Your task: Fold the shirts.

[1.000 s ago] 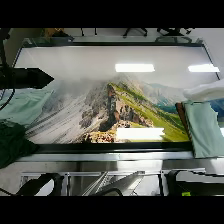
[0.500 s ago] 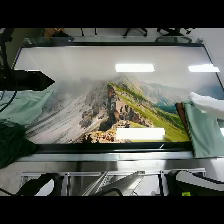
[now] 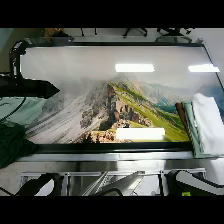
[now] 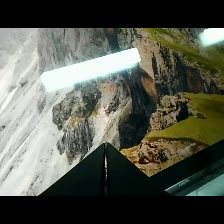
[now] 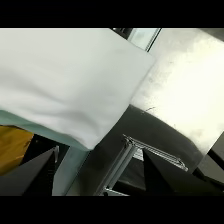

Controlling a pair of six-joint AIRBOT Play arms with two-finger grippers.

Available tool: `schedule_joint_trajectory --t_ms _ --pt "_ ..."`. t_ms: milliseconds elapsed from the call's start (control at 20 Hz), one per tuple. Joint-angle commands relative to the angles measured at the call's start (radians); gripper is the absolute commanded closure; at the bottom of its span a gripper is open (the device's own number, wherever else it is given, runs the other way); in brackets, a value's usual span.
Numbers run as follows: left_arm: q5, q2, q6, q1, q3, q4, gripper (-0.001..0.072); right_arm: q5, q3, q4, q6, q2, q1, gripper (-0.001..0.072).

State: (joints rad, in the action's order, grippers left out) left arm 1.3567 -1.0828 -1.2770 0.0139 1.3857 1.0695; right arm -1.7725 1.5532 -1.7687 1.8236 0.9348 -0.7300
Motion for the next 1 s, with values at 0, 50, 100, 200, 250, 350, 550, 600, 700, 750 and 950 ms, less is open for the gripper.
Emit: schedule_joint_trajectory --t_ms 0,50,100,200,250,350,550,600,700,750,950 --pt "-0.017 0.000 0.005 0.000 0.019 -0.001 0.0693 0.120 -0.009 0.142 -0.009 0.001 0.023 0.0428" --pt "-0.023 0.000 0.004 0.000 0.037 -0.001 0.0693 0.165 -0.009 0.237 -0.006 0.001 0.037 0.0592" --pt "-0.023 0.000 0.004 0.000 0.059 -0.001 0.0693 0.219 -0.010 0.348 -0.006 0.001 0.061 0.0692" --pt "-0.018 0.000 0.005 0.002 0.100 -0.033 0.0693 0.303 -0.012 0.499 -0.006 -0.001 0.141 0.0693" --pt "-0.008 0.000 0.008 0.010 0.110 -0.077 0.0693 0.314 -0.014 0.524 -0.007 -0.003 0.205 0.0693" --pt "0.037 0.002 0.036 0.021 0.077 -0.193 0.0693 0.329 -0.059 0.494 -0.007 -0.029 0.390 0.0693" --pt "0.064 0.074 0.061 -0.021 -0.191 -0.312 0.0693 0.435 -0.364 0.426 0.055 -0.175 0.869 0.0693" --pt "0.056 0.112 0.061 -0.050 -0.274 -0.312 0.0693 0.501 -0.477 0.390 0.107 -0.225 0.998 0.0693" --pt "0.047 0.197 0.061 -0.120 -0.438 -0.312 0.0693 0.622 -0.673 0.365 0.212 -0.300 1.192 0.0693" --pt "0.045 0.238 0.059 -0.151 -0.508 -0.311 0.0693 0.678 -0.743 0.365 0.247 -0.317 1.258 0.0693" --pt "-0.001 0.358 0.039 -0.185 -0.655 -0.311 0.0693 0.792 -0.835 0.387 0.253 -0.307 1.345 0.0693"
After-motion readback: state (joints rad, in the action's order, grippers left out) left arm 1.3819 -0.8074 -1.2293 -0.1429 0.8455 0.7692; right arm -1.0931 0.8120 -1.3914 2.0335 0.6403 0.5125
